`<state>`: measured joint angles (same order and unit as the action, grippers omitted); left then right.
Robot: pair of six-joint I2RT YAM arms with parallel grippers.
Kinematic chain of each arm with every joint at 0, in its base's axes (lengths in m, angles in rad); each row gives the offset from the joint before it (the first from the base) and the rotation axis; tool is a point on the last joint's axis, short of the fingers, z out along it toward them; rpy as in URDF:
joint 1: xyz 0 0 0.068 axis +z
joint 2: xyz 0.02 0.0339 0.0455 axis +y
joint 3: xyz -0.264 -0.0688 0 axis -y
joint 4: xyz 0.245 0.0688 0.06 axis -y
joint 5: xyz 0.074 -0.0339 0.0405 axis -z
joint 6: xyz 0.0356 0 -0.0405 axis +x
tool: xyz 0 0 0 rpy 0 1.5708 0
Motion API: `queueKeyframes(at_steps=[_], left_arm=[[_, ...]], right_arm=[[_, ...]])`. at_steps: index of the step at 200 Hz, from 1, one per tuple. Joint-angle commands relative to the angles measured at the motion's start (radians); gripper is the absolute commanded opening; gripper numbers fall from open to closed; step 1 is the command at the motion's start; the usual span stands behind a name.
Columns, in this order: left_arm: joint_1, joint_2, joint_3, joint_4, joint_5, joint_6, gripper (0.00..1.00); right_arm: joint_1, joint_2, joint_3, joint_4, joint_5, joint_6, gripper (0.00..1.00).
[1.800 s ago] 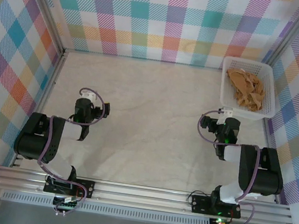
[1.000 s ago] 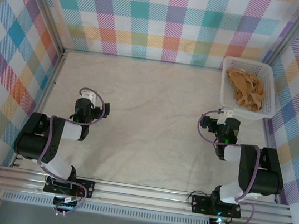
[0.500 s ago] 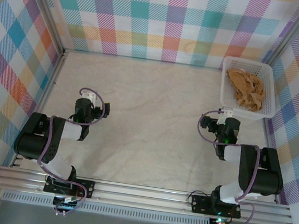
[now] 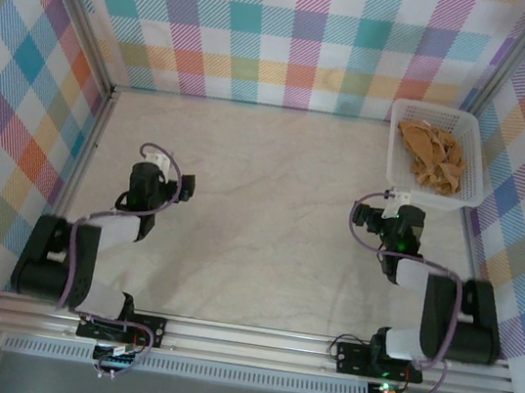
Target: Fold the inside-out t-shirt
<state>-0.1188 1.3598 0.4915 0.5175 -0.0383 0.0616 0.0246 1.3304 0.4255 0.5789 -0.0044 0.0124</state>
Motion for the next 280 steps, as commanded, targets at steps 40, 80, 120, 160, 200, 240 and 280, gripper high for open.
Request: queueKeyframes(at_steps=[40,80,120,160,200,240,280], left_arm=[[-0.07,-0.293,0.088,-0.342,0.279,-0.048,1.0],[-0.07,-0.268,0.128,-0.395,0.256,-0.114,1.0],[-0.07,-0.253,0.219,-0.48,0.258,-0.326,1.0],[-0.069,-0.333,0.32,-0.745,-0.04,-0.466,1.0],[-0.06,-0.374,0.338,-0.905,-0.218,-0.52,1.0],[-0.058,-0.385,0.344,-0.927,-0.226,-0.52,1.0],[-0.056,-0.369,0.395,-0.947,-0.211,-0.508,1.0]], right_arm=[[0.016,-0.186,0.404,-0.593,0.227,0.489,1.0],[-0.01,0.083,0.643,-0.633,0.165,0.656,1.0],[-0.021,0.438,0.924,-0.667,0.082,0.884,0.93],[-0.068,0.626,1.171,-0.851,0.278,1.081,0.92],[-0.143,0.767,1.322,-0.955,0.286,1.281,0.93],[-0.172,0.899,1.479,-1.041,0.321,1.355,0.94],[-0.199,1.064,1.669,-1.105,0.274,1.422,0.76]])
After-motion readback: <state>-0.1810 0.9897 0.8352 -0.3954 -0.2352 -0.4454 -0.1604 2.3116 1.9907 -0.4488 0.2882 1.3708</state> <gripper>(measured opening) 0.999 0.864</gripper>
